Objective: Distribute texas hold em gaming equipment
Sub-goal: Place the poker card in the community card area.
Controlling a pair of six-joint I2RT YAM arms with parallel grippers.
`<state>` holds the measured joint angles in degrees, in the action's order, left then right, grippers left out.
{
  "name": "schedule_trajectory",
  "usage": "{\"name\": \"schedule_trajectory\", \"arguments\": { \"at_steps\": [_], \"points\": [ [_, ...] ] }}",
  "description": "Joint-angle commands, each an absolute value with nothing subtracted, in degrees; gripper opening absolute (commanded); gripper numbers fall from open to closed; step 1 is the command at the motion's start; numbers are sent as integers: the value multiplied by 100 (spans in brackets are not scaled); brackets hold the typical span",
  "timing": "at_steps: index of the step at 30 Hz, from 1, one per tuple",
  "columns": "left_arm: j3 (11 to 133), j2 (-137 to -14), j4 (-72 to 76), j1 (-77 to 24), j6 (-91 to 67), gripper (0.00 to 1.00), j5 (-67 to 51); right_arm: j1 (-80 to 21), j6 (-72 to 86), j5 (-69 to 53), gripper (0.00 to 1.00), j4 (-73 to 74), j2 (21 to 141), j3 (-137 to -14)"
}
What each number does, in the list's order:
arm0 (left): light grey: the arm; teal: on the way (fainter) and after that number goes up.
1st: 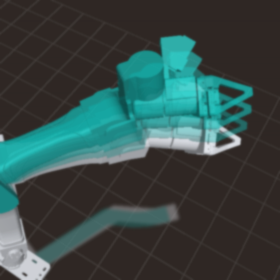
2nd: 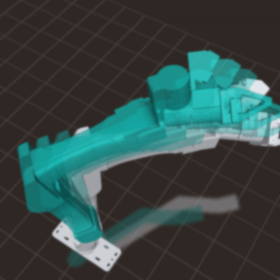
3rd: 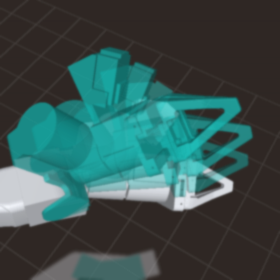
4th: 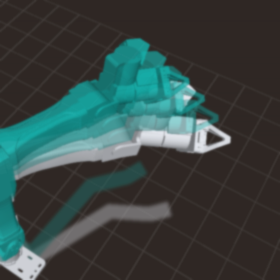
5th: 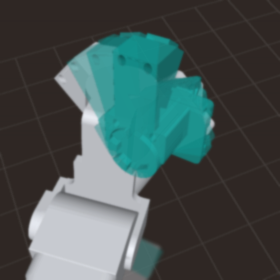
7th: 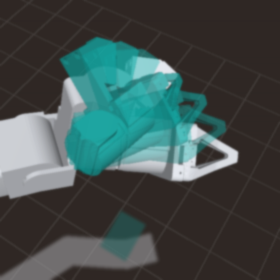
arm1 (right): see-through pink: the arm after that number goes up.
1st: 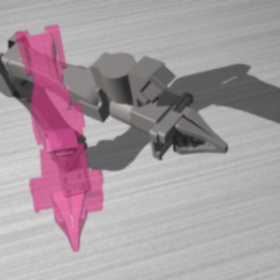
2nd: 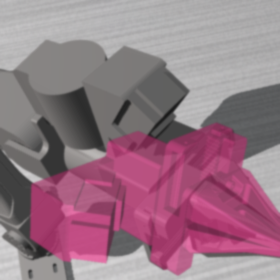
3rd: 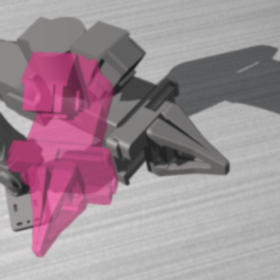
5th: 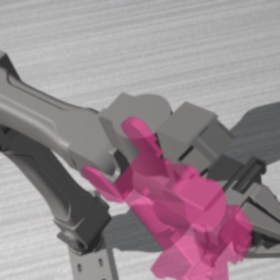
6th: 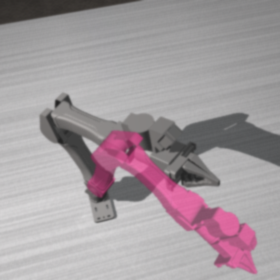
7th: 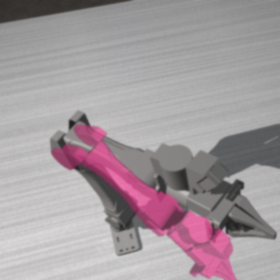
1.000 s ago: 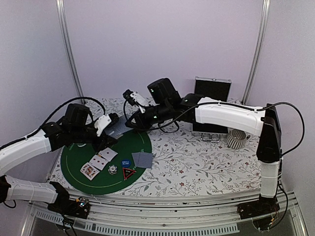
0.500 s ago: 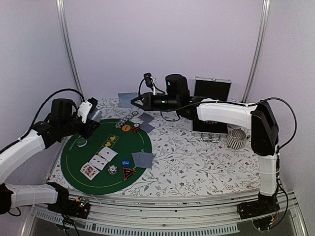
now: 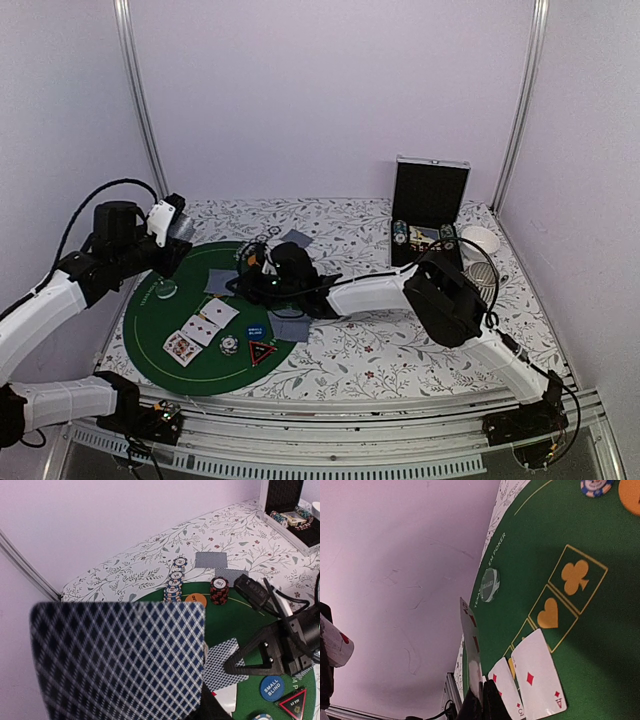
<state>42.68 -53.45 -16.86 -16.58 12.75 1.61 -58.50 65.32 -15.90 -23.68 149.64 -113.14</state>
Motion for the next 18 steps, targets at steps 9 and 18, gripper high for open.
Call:
{"name": "schedule_trajectory", "arguments": {
  "at_steps": [9,18],
  "points": [
    [4201,-5186,-1477,-1556,1224,37,-131,-6074,7865,-930,4,-2203,15882,-12427],
    [4201,-5193,-1468,-1560,1230,37,-243,-6025,7733,-599,14,-1961,15868,-12353]
  ]
}}
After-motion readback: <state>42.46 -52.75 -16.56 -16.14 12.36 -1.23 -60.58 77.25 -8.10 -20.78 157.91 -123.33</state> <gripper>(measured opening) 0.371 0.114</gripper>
